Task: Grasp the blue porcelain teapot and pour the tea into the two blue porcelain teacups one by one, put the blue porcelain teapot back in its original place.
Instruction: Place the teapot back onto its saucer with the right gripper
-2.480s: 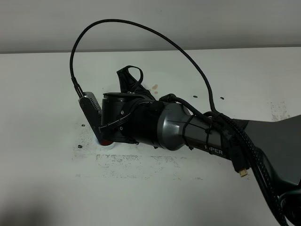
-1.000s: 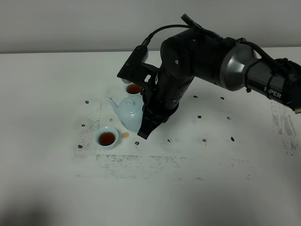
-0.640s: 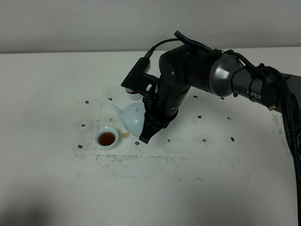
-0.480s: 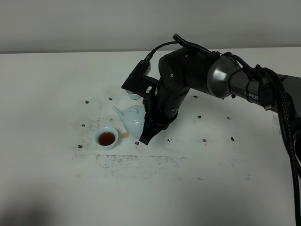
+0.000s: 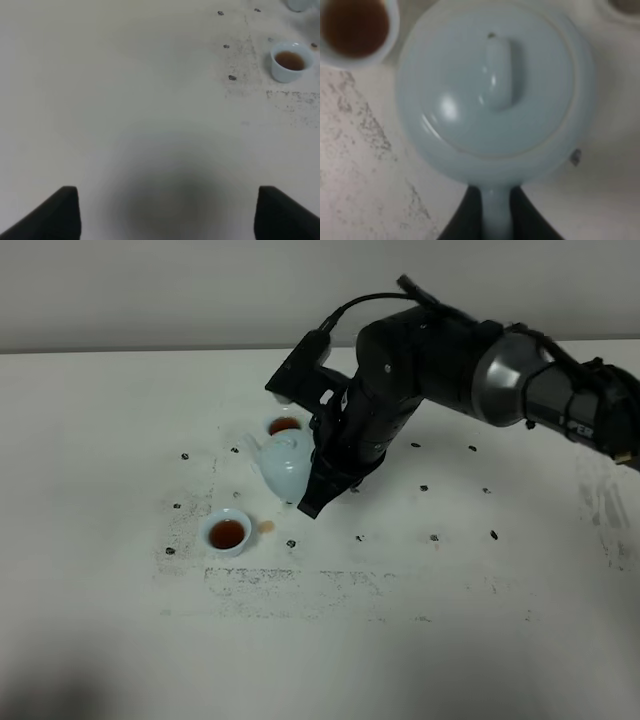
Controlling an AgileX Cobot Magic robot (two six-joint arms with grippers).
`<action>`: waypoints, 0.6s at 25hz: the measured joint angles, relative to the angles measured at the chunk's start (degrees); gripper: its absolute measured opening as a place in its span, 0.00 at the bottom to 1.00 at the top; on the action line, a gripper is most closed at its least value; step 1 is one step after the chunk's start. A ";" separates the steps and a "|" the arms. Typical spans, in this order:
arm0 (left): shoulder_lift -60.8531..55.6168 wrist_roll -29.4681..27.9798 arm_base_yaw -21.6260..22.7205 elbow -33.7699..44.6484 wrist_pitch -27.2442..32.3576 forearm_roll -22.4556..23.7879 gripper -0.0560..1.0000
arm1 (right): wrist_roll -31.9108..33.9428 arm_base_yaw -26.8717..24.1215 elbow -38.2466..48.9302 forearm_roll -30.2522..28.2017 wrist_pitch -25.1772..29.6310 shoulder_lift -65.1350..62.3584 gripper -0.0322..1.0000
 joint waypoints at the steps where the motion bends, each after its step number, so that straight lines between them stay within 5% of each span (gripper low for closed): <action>1: 0.00 0.00 0.00 0.00 0.00 0.00 0.70 | 0.00 -0.57 0.00 0.54 0.77 -1.45 0.07; 11: 0.00 0.00 0.00 0.00 0.00 0.00 0.70 | 1.78 -3.27 0.22 3.16 12.43 -11.56 0.07; 15: 0.00 0.00 0.00 0.00 0.00 0.00 0.70 | 3.20 -3.79 4.47 3.68 12.81 -15.66 0.07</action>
